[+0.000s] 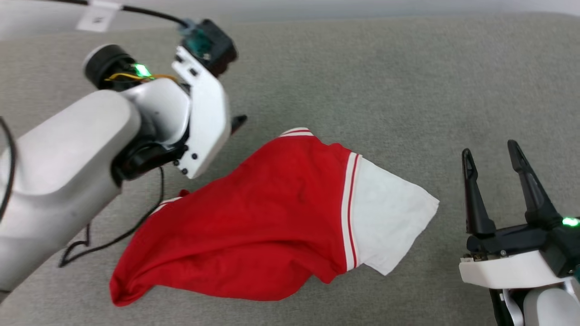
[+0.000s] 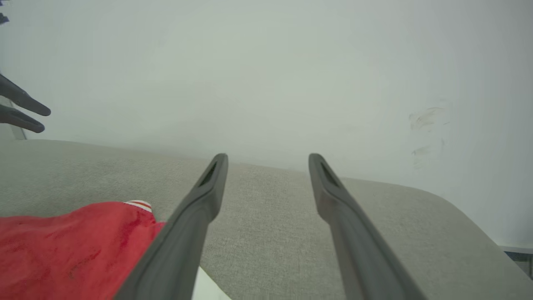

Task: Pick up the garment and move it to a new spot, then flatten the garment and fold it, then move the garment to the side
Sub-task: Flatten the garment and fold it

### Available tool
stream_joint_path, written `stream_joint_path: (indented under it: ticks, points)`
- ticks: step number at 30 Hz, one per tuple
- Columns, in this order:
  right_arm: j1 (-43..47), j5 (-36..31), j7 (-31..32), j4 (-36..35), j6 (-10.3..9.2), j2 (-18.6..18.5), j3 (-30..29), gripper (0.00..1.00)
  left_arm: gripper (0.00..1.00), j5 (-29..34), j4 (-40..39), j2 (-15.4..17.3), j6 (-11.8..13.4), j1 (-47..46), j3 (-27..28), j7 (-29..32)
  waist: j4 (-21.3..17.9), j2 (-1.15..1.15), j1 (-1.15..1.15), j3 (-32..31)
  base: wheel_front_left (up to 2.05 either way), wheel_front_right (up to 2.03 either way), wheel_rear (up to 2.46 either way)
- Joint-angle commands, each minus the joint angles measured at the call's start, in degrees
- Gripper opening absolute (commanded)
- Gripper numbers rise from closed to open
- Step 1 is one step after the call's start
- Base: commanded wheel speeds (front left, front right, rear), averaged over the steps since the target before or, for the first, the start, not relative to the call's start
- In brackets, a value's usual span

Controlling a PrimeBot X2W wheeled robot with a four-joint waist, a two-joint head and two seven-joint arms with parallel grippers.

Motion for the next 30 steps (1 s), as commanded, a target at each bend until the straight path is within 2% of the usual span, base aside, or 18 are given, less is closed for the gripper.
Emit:
stream_joint_path:
  ticks: [1,9,14,18,19,20,21,30]
  points:
    - [-1.25,0.10,-0.11,-0.20,-0.06,0.18,0.01,1.00,1.00,-0.50,1.27,-1.11,-0.66,-1.20,-0.70,1.61,-1.77,0.00,0.00,1.97,0.00,0.00,0.00]
    - [-3.44,0.54,-0.11,-0.19,-0.06,0.18,0.81,1.00,1.00,0.10,8.59,-5.20,-3.80,-1.85,-6.39,9.39,-5.06,0.00,0.00,6.19,0.00,0.00,0.00]
    - [-4.49,0.67,-0.11,-0.11,-0.06,0.19,1.05,1.00,1.00,1.64,11.50,-5.95,-4.31,2.00,-8.34,12.96,-6.25,0.00,0.00,7.59,0.00,0.00,0.00]
    - [-4.78,0.74,-0.11,-0.01,-0.06,0.18,0.89,1.00,1.00,2.43,10.14,-6.13,-4.40,6.68,-9.57,14.47,-6.45,0.00,0.00,8.01,0.00,0.00,0.00]
    - [-4.85,0.74,-0.11,0.04,-0.06,0.18,0.65,1.00,0.85,2.61,9.83,-6.20,-4.52,7.12,-9.67,14.18,-6.28,0.00,0.00,7.93,0.00,0.00,0.00]
    - [-4.86,0.76,-0.11,0.10,-0.06,0.18,0.56,1.00,0.31,2.90,9.46,-6.25,-4.55,7.13,-9.70,13.56,-6.07,0.00,0.00,7.73,0.00,0.00,0.00]
    - [-4.82,0.78,-0.11,0.12,-0.06,0.19,0.53,1.00,0.00,3.08,9.14,-6.15,-4.55,6.91,-9.67,13.04,-5.78,0.00,0.00,7.44,0.00,0.00,0.00]
    - [-2.93,0.70,-0.11,0.57,-0.06,0.18,-0.08,1.00,0.00,5.89,8.79,-2.72,-4.28,-3.00,-7.58,1.60,-2.59,0.00,0.00,3.29,0.00,0.00,0.00]
